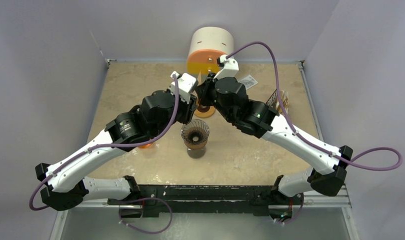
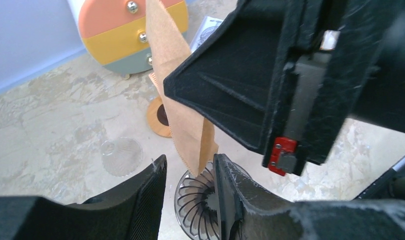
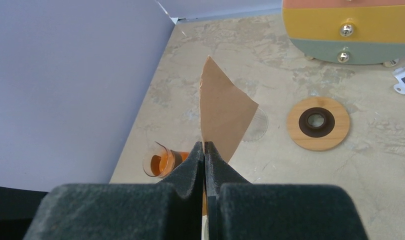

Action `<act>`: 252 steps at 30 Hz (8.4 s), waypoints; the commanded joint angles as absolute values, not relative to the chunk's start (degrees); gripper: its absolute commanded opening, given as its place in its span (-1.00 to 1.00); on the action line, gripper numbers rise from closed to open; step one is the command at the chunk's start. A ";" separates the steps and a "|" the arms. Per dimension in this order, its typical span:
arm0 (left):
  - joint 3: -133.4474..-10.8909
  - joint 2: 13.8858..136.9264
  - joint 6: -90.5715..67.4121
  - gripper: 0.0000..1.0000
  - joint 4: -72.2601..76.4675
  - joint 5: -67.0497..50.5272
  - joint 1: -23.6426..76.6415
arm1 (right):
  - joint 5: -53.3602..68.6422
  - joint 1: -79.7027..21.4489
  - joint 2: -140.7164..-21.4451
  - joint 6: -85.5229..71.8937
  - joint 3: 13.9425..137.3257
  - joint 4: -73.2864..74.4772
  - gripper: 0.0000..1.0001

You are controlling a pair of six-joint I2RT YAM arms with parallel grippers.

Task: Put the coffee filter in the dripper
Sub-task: Place the coffee filter in the coffee dripper.

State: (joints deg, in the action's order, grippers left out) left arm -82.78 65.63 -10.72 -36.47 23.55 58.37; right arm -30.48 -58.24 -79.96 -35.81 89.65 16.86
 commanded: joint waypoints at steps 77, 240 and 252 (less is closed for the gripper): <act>-76.28 59.94 -14.48 -1.00 -31.16 30.12 62.93 | -16.29 -59.24 -69.31 -39.97 82.03 16.62 -0.32; -71.34 53.96 45.44 -1.00 -37.61 -70.97 32.14 | 30.85 -60.05 -47.09 16.66 63.17 -2.58 -0.14; -68.49 51.87 43.42 -1.00 -33.93 -68.86 32.12 | 21.70 -65.55 -49.57 30.54 60.57 -4.25 -0.20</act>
